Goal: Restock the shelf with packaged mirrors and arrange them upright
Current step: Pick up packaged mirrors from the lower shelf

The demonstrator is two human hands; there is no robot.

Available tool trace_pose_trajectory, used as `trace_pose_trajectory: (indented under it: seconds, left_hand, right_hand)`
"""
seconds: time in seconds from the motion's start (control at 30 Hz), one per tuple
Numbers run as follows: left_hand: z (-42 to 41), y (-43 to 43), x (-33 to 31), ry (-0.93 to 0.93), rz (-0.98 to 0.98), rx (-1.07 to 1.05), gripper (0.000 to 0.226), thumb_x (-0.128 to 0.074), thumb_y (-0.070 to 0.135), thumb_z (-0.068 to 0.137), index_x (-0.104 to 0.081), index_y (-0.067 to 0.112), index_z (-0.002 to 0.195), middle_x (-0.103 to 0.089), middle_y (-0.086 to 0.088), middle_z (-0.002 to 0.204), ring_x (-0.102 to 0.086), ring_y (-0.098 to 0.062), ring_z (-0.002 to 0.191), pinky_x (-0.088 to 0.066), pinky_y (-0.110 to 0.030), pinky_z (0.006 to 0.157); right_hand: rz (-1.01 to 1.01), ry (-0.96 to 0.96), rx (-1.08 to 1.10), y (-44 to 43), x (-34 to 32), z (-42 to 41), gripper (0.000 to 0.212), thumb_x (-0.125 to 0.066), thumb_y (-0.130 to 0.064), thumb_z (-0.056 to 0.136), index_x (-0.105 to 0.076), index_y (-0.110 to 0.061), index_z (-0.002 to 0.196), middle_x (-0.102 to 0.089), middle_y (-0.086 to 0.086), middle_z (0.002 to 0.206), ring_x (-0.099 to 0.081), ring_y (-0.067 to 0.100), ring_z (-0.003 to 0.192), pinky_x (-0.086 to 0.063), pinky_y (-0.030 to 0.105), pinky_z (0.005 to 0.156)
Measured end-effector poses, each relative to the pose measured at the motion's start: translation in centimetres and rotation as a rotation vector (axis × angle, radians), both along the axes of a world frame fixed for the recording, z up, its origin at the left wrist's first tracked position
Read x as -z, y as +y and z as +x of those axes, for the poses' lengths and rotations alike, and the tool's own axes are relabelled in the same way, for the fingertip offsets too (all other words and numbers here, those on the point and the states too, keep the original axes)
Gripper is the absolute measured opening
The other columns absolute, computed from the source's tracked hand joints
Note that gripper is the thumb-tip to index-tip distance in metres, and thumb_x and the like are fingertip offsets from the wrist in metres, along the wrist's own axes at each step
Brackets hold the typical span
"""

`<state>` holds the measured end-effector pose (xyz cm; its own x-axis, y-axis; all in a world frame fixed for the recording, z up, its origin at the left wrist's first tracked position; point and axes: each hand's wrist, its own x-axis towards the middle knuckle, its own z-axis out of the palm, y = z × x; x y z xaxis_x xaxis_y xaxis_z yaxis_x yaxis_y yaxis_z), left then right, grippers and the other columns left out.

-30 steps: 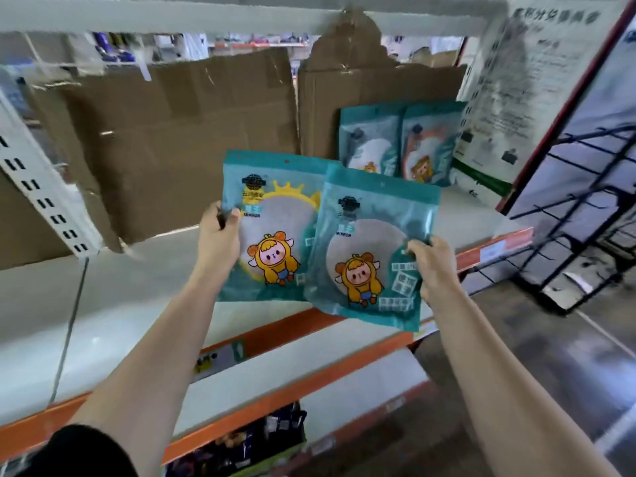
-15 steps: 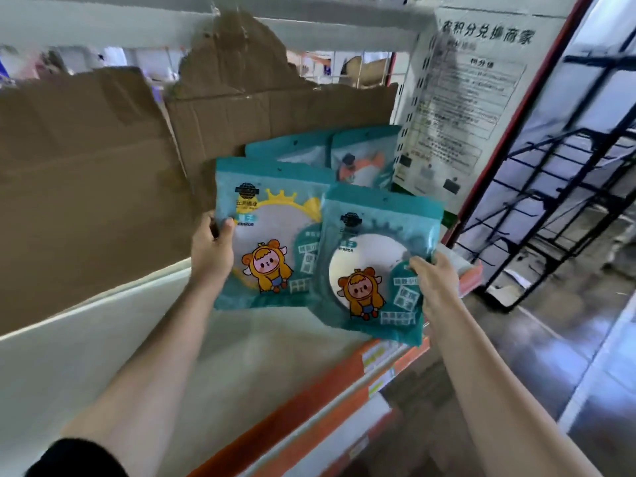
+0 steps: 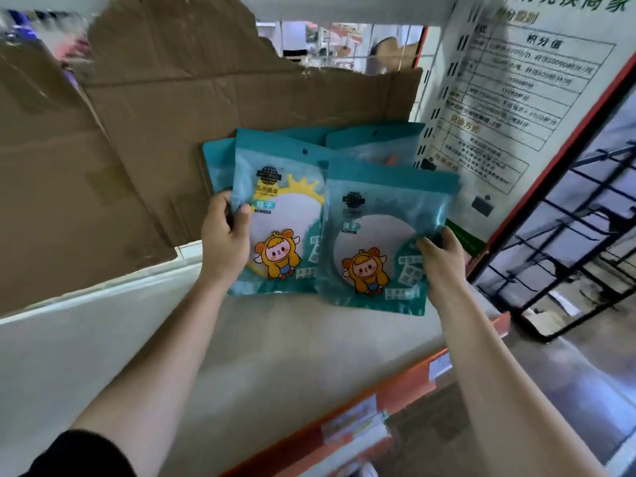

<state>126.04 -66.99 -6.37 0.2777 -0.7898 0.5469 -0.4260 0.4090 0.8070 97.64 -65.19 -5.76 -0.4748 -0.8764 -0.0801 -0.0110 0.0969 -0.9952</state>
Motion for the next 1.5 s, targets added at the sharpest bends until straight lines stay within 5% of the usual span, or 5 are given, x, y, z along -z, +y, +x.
trace_pose_trajectory:
  seconds: [0.37, 0.6, 0.83, 1.17, 1.5]
  left_hand:
    - [-3.6, -0.9, 1.1, -0.21, 0.408, -0.493, 0.051, -0.066, 0.041, 0.083, -0.05, 0.005, 0.116, -0.062, -0.009, 0.103, -0.058, -0.029, 0.093, -0.044, -0.037, 0.075]
    - [-3.6, 0.2, 0.1, -0.352, 0.875, -0.557, 0.046, -0.059, 0.056, 0.082, -0.047, 0.013, 0.069, -0.052, -0.004, 0.065, -0.055, -0.027, 0.071, -0.033, -0.03, 0.061]
    - [-4.4, -0.8, 0.7, 0.098, 0.548, -0.489, 0.023, -0.064, 0.039, 0.086, -0.059, 0.017, 0.088, -0.069, -0.007, 0.084, -0.066, -0.011, 0.053, -0.054, -0.038, 0.07]
    - [-7.3, -1.7, 1.7, 0.099, 0.482, -0.706, 0.049, -0.061, 0.041, 0.087, -0.051, 0.001, 0.114, -0.061, -0.016, 0.114, -0.056, -0.035, 0.109, -0.041, -0.037, 0.084]
    - [-7.0, -1.7, 1.7, 0.012, 0.416, -0.785, 0.067, -0.076, 0.029, 0.075, -0.038, 0.0, 0.123, -0.04, -0.016, 0.13, -0.043, -0.03, 0.118, -0.042, -0.042, 0.084]
  right_hand:
    - [-0.066, 0.344, -0.407, -10.0, 0.9, -5.0, 0.032, -0.061, -0.008, 0.086, -0.052, -0.014, 0.115, -0.063, 0.007, 0.105, -0.064, 0.023, 0.092, -0.056, 0.043, 0.078]
    - [-0.081, 0.59, -0.557, -13.4, 1.8, -6.5, 0.018, -0.064, -0.019, 0.087, -0.057, -0.02, 0.103, -0.067, 0.0, 0.097, -0.065, 0.019, 0.085, -0.056, 0.045, 0.077]
    - [-0.134, 0.501, -0.406, -14.3, 0.6, -5.6, 0.03, -0.059, -0.016, 0.092, -0.048, -0.009, 0.119, -0.06, 0.007, 0.113, -0.06, 0.02, 0.101, -0.049, 0.032, 0.078]
    - [-0.052, 0.664, -0.354, -14.8, 1.3, -3.9, 0.108, -0.082, -0.037, 0.069, -0.011, -0.009, 0.146, -0.033, 0.018, 0.147, -0.038, 0.035, 0.133, -0.037, 0.042, 0.106]
    - [-0.014, 0.674, -0.299, -13.8, 2.1, -1.9, 0.115, -0.079, -0.027, 0.074, 0.007, -0.017, 0.15, -0.001, 0.019, 0.155, -0.015, 0.037, 0.142, -0.024, 0.05, 0.112]
